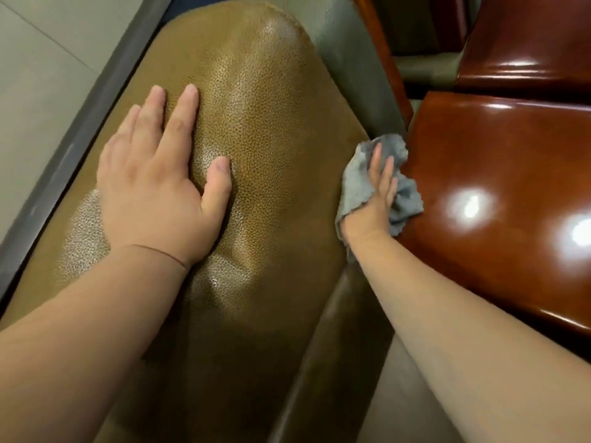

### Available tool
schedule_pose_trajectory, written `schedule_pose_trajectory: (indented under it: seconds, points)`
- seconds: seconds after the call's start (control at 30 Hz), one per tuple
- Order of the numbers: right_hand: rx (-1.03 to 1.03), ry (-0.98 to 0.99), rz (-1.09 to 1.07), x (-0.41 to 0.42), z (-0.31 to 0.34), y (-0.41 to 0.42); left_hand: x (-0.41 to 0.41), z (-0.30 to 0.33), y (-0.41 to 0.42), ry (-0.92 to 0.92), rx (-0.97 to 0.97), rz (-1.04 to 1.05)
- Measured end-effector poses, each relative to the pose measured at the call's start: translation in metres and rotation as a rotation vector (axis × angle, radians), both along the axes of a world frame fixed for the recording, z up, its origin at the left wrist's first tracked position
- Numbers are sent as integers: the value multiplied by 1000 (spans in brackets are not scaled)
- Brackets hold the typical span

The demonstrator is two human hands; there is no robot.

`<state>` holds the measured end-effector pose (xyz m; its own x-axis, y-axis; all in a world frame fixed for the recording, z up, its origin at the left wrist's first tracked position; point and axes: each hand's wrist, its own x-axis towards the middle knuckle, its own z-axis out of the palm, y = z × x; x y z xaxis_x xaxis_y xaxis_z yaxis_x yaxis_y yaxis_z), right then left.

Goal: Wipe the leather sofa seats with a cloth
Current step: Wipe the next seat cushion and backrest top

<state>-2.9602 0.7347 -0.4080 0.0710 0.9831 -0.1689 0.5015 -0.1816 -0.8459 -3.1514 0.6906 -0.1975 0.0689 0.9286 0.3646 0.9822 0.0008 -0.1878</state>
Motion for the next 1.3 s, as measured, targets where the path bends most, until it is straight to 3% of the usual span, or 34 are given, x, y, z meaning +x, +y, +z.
schedule_pose_trajectory:
  seconds: [0.03, 0.1, 0.23, 0.37, 0.57, 0.77, 0.87, 1.0, 1.2, 1.3]
  points:
    - [-75, -87, -15, -1, 2, 6, 2, -1, 2, -6, -1, -4]
    - [-205, 2, -90, -18, 23, -11, 1, 0, 1, -5, -6, 0]
    - [-58, 180, 116, -49, 75, -107, 0, 4, 0, -9, -17, 0]
    - [-141, 260, 68, -43, 90, -76, 2, 2, 1, -19, -34, 15]
    - [134, 249, -42, -22, 38, -48, 2, 3, -1, -21, -29, 32]
    - [41, 403, -228, 3, 36, -57, 2, 2, -1, -24, -30, 22]
    - [94, 400, -148, -10, 51, -63, 1, 2, -1, -23, -30, 20]
    - [157, 236, 39, -29, 32, -74, 0, 2, 0, -19, -25, 11]
    - [-39, 323, -188, -5, 0, -43, 0, 1, 1, -15, -22, 13]
    - [35, 404, -231, -15, 33, -43, 0, 1, 0, -16, -15, 9]
